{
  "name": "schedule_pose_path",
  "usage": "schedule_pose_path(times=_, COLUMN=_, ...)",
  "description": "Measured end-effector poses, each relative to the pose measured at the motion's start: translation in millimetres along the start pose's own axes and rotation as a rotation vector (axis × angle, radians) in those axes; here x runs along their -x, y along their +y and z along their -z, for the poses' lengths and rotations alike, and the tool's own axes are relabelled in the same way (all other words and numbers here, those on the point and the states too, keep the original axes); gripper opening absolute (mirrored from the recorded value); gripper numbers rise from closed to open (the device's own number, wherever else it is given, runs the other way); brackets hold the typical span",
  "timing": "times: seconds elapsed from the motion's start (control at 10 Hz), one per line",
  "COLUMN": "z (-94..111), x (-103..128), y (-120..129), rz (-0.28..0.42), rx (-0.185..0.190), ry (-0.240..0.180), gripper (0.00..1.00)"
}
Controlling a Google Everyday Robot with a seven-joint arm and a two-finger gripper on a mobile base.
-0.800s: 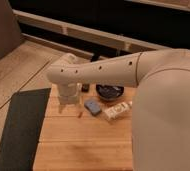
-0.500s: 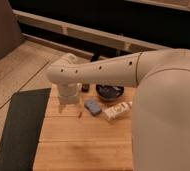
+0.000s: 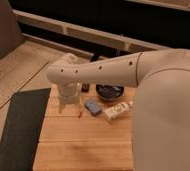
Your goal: Place the eraser on the white sponge
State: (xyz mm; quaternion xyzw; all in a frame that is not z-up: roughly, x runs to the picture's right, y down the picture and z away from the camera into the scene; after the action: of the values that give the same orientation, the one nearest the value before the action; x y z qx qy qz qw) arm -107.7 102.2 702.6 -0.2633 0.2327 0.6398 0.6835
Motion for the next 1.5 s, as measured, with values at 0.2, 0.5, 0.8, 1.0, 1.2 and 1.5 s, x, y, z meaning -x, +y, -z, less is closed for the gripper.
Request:
schedule_pose_path(times=0.2, z=0.0, x=0.0, y=0.0, rz=0.000, rx=0.000, ry=0.000, gripper=0.65)
schedule_pose_path(times=0.5, z=-0.2, x=0.0, y=0.0, rz=0.000, rx=0.000, ry=0.000, gripper=0.65)
schedule_pose_path(times=0.8, z=-0.2, x=0.0, y=0.0, rz=0.000, rx=0.000, ry=0.000, gripper=0.65)
schedule_pose_path(times=1.0, z=-0.2, x=0.0, y=0.1, rz=0.000, rx=0.000, ry=0.000, gripper=0.65)
schedule_pose_path(times=1.2, z=-0.2, x=0.0, y=0.1, rz=0.000, rx=0.000, ry=0.000, gripper=0.65)
schedule_pose_path(times=1.5, z=-2.8, x=8.6, y=3.9, rz=0.003, rx=0.001, ry=-0.016, gripper=0.65)
